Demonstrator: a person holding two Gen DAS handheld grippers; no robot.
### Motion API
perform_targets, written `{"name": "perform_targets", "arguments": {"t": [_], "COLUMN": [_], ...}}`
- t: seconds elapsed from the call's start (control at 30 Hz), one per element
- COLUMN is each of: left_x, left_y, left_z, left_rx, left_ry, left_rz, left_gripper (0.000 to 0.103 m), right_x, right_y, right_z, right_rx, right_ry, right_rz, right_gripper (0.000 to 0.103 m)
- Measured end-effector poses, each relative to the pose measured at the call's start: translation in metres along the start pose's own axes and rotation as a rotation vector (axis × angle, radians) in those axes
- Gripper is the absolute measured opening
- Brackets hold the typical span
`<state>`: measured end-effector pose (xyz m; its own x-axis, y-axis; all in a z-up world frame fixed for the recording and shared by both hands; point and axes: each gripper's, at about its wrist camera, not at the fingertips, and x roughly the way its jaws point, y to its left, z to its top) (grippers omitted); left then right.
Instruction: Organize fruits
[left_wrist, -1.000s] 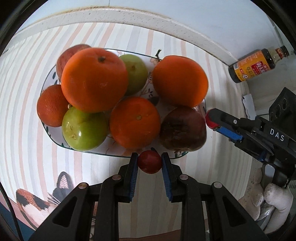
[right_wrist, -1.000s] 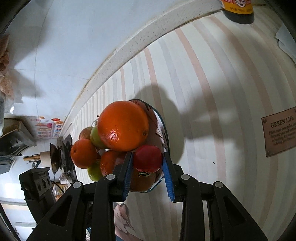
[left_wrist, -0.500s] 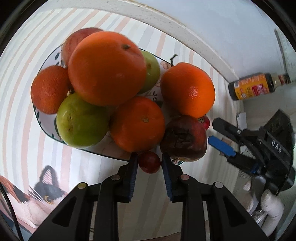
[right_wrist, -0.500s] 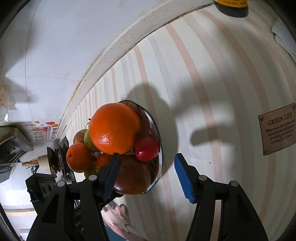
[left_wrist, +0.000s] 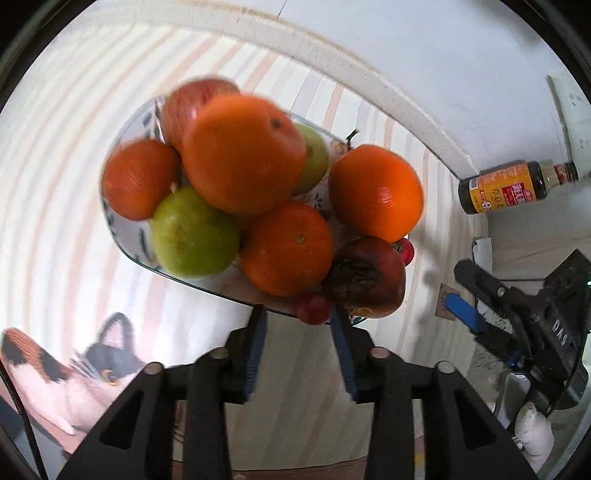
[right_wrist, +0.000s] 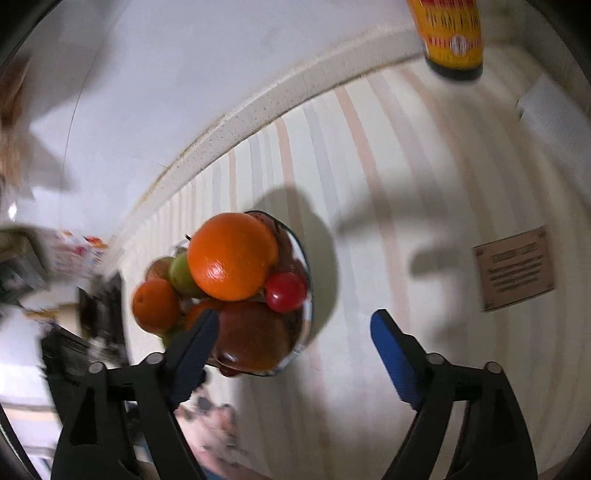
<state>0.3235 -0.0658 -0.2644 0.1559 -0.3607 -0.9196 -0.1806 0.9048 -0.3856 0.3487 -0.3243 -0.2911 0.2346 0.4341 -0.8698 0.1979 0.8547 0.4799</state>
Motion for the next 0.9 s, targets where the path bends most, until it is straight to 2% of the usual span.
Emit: {"name": "perform_targets", "arguments": {"t": [0.03, 0.07, 0.1, 0.13, 0.23, 0.43, 0.53, 0.73, 0.77, 0.8, 0.9], "left_x": [-0.005, -0.011, -0.017, -0.023, -0.037, -0.072, -0.087, -0.139, -0.149, -0.160, -0.191], "left_y": [-0.001, -0.001, -0.001, 0.001, 0.003, 0.008, 0.006, 0.000, 0.000, 0.001, 0.005], "left_z": [-0.001, -0.003, -0.005, -0.007, -0.015, -0.036, -0.046, -0.082, -0.091, -0.100, -0.127], "left_rx": [0.018, 0.037, 0.056, 0.075, 0.135, 0.206, 0.233, 0.285, 0.292, 0.297, 0.319], "left_ry": [-0.016, -0.030, -0.045, -0.064, -0.124, -0.233, -0.263, -0.354, -0.370, -0.388, -0.432], "left_rz": [0.024, 0.056, 0.093, 0.129, 0.266, 0.351, 0.355, 0.341, 0.337, 0.334, 0.311], "left_gripper": [0.055, 0.063, 0.082, 0.093, 0.093, 0.096, 0.096, 0.096, 0.096, 0.096, 0.096], "right_x": [-0.009, -0.016, -0.021, -0.025, -0.039, -0.067, -0.077, -0.124, -0.124, -0.141, -0.172], "right_y": [0.010, 0.017, 0.022, 0.028, 0.045, 0.070, 0.077, 0.106, 0.106, 0.114, 0.128], "right_z": [-0.009, -0.016, -0.022, -0.028, -0.052, -0.092, -0.103, -0.158, -0.158, -0.180, -0.214], "right_rx": [-0.067, -0.110, -0.144, -0.171, -0.252, -0.290, -0.285, -0.269, -0.269, -0.265, -0.257], "right_ry": [-0.031, -0.051, -0.064, -0.075, -0.116, -0.184, -0.208, -0.295, -0.295, -0.323, -0.376], "right_rz": [-0.096, -0.151, -0.187, -0.214, -0.286, -0.329, -0.330, -0.326, -0.326, -0.326, -0.327], "right_gripper": [0.094, 0.094, 0.094, 0.094, 0.097, 0.099, 0.099, 0.099, 0.099, 0.099, 0.099]}}
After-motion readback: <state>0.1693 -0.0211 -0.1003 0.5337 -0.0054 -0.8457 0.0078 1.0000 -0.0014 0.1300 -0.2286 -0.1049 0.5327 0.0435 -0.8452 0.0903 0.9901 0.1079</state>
